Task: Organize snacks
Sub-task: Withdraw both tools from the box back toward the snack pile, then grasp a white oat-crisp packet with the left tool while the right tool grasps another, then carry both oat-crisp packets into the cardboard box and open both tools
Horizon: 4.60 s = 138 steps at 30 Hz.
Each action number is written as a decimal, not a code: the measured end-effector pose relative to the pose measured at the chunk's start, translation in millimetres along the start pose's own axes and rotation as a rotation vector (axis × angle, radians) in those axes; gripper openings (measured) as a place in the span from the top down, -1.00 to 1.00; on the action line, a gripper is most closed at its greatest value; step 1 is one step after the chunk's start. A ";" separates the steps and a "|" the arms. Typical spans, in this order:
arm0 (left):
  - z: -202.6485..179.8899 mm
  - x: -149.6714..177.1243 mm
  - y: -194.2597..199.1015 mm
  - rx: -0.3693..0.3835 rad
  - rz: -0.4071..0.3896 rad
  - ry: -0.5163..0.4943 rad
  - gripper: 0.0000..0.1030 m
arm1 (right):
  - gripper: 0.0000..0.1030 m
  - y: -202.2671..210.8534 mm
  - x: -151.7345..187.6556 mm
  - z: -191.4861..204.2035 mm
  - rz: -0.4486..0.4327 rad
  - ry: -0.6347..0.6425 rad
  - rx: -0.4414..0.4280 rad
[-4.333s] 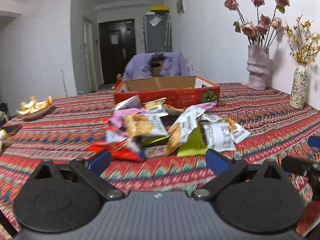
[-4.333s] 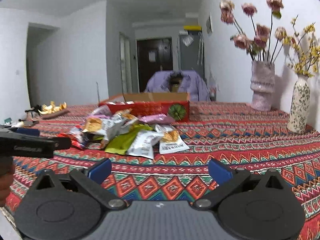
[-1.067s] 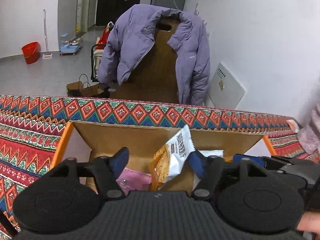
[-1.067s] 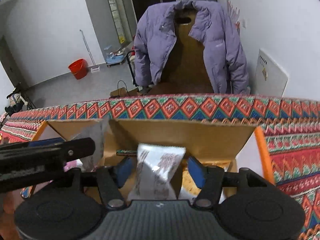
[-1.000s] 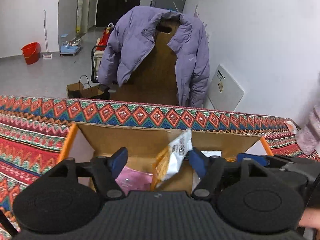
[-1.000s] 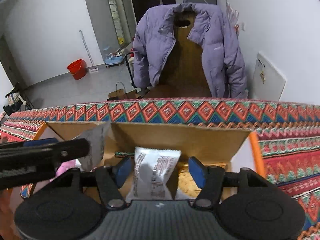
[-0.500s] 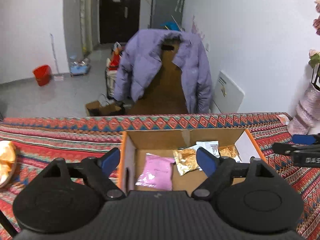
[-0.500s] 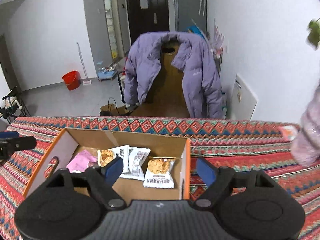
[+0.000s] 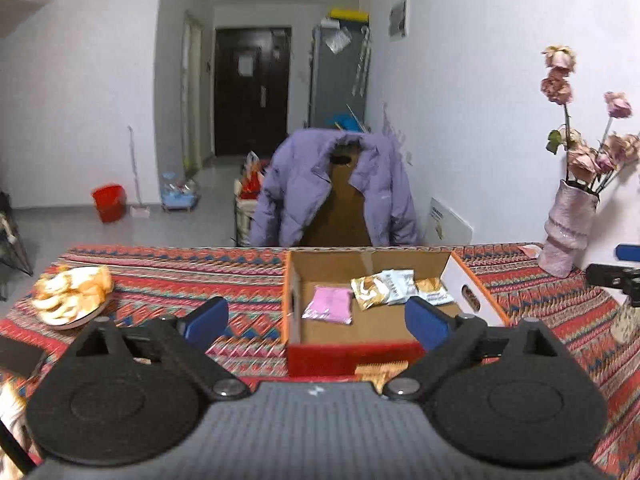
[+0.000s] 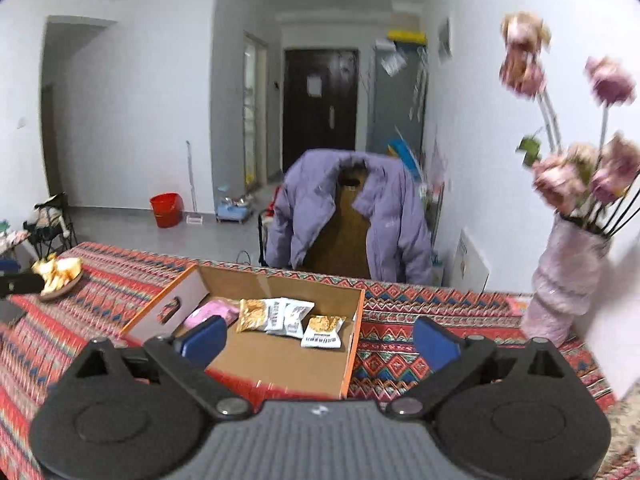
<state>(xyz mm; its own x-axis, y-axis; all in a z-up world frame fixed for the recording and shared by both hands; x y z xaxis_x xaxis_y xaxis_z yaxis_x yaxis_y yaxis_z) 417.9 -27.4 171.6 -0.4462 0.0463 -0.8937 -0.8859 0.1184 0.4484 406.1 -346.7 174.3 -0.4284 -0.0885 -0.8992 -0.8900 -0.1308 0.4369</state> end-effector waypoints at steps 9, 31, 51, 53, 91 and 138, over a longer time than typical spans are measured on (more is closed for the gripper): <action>4.8 106.6 111.9 -0.041 -0.143 -0.015 -0.99 | -1.00 118.2 101.7 44.9 -0.119 0.034 -0.079; -26.4 268.7 154.9 -0.128 -0.102 -0.021 -1.00 | -1.00 146.5 292.4 76.9 -0.134 -0.049 -0.041; -42.9 208.1 35.0 -0.084 0.035 -0.187 -0.99 | -0.94 65.6 246.0 47.2 0.048 -0.021 -0.022; -45.0 199.8 18.6 -0.068 0.044 -0.224 -0.99 | -0.82 52.6 239.9 44.9 0.075 -0.020 -0.016; -78.9 162.2 -70.3 0.180 0.194 -0.569 0.09 | 0.08 -64.0 208.4 49.8 0.234 -0.048 -0.137; -28.0 130.3 59.7 0.060 0.034 0.052 0.09 | 0.08 71.0 113.5 74.7 -0.035 -0.168 -0.157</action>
<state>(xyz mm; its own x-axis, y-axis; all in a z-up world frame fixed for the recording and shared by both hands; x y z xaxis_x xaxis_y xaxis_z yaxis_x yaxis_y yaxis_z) 303.3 -42.1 82.3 -0.4836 -0.0002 -0.8753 -0.8615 0.1770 0.4759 282.5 -292.3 101.6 -0.4291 0.0828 -0.8994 -0.8752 -0.2843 0.3914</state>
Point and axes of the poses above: each gripper's, at about its wrist camera, not at the fingertips, and y roughly against the way its jaws point, z to its left, x to its underside, the point moved 7 cm from there along -y, roughly the way its jaws point, and after that the axes turned 2 degrees about -x, right-handed, at the moved point
